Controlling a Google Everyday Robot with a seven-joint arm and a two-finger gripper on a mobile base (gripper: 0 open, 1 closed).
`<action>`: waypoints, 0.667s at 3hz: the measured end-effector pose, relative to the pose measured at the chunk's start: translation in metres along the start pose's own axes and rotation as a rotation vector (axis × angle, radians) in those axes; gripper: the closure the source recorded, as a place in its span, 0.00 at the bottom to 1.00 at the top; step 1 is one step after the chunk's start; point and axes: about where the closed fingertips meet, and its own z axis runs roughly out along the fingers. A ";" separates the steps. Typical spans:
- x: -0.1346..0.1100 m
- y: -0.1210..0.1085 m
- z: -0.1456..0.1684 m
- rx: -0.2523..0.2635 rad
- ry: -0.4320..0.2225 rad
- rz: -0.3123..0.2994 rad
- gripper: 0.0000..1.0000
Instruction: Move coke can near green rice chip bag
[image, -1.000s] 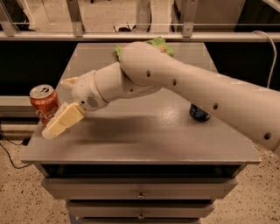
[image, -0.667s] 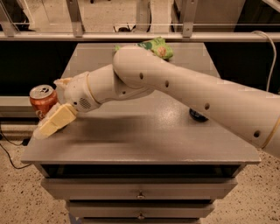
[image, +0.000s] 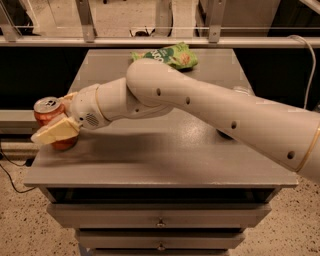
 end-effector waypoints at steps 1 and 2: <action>-0.001 -0.016 -0.015 0.058 -0.006 0.005 0.64; -0.005 -0.040 -0.056 0.140 0.015 -0.023 0.87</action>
Offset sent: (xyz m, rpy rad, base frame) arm 0.0709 -0.1068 0.0445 -0.0450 -0.1295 -0.2228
